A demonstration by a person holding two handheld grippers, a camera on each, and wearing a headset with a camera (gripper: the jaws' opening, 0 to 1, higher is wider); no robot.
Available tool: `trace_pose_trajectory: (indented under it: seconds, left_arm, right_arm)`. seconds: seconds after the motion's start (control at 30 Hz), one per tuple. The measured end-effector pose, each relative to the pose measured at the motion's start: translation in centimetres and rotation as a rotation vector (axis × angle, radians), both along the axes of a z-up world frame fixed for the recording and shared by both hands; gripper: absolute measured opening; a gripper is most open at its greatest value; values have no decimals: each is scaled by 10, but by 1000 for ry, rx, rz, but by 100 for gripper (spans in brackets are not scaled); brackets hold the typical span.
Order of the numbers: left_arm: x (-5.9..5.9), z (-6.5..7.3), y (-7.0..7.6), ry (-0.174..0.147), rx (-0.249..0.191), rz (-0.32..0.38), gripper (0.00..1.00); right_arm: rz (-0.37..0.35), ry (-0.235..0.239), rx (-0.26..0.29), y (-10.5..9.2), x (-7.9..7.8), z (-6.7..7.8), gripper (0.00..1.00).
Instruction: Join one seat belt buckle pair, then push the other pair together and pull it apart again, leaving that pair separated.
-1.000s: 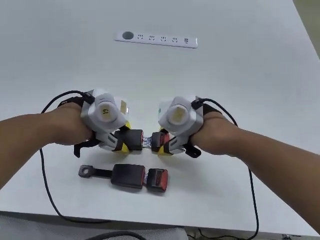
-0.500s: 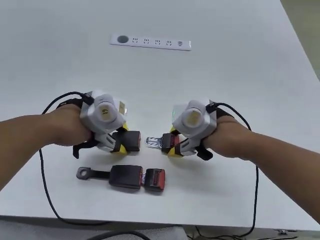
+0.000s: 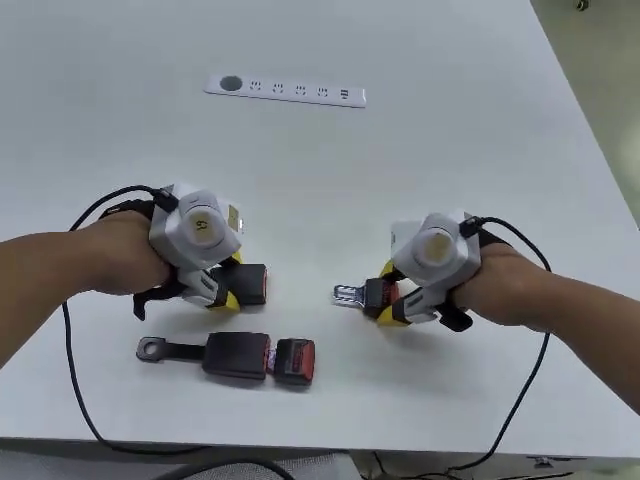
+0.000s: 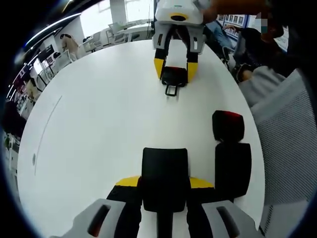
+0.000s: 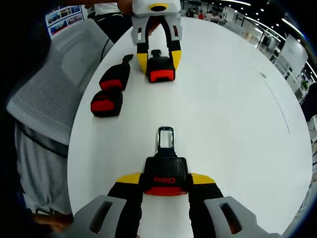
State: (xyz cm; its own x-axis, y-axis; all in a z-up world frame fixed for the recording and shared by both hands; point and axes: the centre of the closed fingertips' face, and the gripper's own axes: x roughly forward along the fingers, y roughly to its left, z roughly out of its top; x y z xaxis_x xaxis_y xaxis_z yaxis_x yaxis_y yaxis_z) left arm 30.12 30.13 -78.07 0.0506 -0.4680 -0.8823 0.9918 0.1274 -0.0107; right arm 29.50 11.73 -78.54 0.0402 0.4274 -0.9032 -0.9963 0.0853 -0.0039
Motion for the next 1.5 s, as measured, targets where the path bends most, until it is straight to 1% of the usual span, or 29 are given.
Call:
trace_pose_trajectory:
  seconds: [0.07,0.23,0.37,0.5,0.57,0.63,0.67,0.7,0.8,0.83,0.9,0.93,0.97,1.0,1.03,1.07,1.13,1.17,1.23,1.27,1.33,1.4,1.47,1.5]
  left_arm:
    - [2,-1,1,0,4,-7,35]
    - [0,-1,0,0,14,-9,35]
    - [1,-2,0,4,9,11,35]
    - [0,-2,-1,5,11,18,36]
    - [1,-2,-1,6,7,41,38]
    - [1,-3,-1,3,8,42,39]
    - [1,-3,-1,1,8,42,41]
    - [2,-3,-1,-1,11,50,42]
    - [0,-3,1,-9,20,41,47]
    - [0,-3,3,-7,27,47,47]
    - [0,-1,2,-8,16,66,49]
    - [0,2,2,-11,6,84,51]
    - [0,5,2,-15,-2,92,51]
    - [-1,11,2,-24,-12,101,52]
    - [-2,14,3,-25,-16,105,53]
    - [-4,17,4,-26,-24,112,54]
    - [-7,21,8,-34,-37,133,55]
    - [-8,22,10,-36,-47,147,56]
    - [-11,29,13,-46,-79,182,58]
    - [-15,34,17,-45,-88,200,59]
    - [-20,36,23,-45,-99,227,61]
    - [-24,36,30,-54,-104,250,64]
    - [-28,37,35,-59,-104,266,66]
    - [-30,39,38,-66,-111,283,68]
  right_arm:
    - [-2,0,5,-2,-2,0,33]
    - [-1,-3,-6,2,-2,1,33]
    - [-16,-10,-12,2,2,1,38]
    - [-25,-30,-18,1,6,2,44]
    - [-29,-38,-21,0,7,3,45]
    - [-56,-40,-13,0,8,3,50]
    - [-73,-33,-6,0,7,3,52]
    - [-75,-29,-3,0,6,3,52]
    - [-88,-35,4,-2,2,5,53]
    - [-94,-40,11,-2,3,7,54]
    - [-110,-58,24,-1,5,11,56]
    - [-117,-87,41,1,8,16,57]
    - [-131,-90,49,2,9,16,57]
    - [-148,-82,64,3,8,17,58]
    - [-172,-75,88,5,7,22,58]
    - [-177,-82,94,5,6,26,59]
    - [-192,-85,109,6,1,29,61]
    - [-223,-90,133,9,-2,32,63]
    - [-242,-81,155,11,-9,35,67]
    - [-253,-81,164,12,-14,35,68]
    - [-279,-89,180,11,-17,36,71]
    - [-319,-93,202,11,-20,38,75]
    - [-345,-91,219,12,-28,40,76]
    - [-358,-91,224,12,-30,41,77]
